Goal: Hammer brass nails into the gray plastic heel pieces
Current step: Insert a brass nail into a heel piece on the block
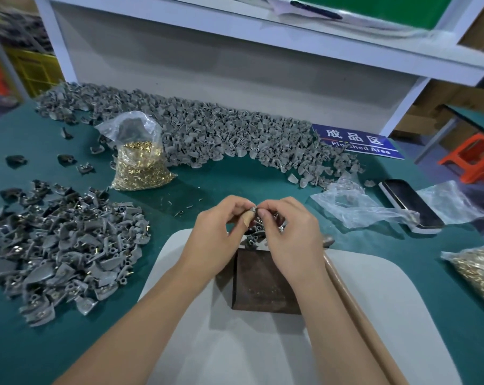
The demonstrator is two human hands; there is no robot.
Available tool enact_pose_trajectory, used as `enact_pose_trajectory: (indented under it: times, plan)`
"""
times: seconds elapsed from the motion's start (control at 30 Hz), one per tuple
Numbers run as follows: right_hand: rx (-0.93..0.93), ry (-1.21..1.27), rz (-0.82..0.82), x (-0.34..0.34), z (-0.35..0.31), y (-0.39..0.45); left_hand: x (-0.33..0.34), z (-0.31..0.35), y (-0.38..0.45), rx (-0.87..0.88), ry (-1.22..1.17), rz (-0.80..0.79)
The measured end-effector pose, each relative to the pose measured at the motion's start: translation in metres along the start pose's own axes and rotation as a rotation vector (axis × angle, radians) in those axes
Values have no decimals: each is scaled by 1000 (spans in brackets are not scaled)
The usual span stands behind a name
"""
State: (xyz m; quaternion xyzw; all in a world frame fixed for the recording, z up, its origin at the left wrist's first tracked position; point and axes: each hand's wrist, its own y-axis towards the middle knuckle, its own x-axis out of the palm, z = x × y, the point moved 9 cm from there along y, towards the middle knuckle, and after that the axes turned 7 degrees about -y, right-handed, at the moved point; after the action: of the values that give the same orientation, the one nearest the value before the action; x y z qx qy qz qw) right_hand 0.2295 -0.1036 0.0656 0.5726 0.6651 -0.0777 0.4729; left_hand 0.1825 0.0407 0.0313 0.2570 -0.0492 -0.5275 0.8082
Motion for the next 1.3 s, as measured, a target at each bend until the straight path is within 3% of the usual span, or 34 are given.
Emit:
enact_pose_trajectory:
  times: [0.57,0.93,1.3]
  plan:
    - [-143,-259,-9,4,-20,-5,1,-4,0,-12,50,-51]
    - [-30,203,14,-1,6,4,-1,-4,-1,-89,-223,26]
    - [65,374,-35,7,17,6,1,-7,0,-141,-335,48]
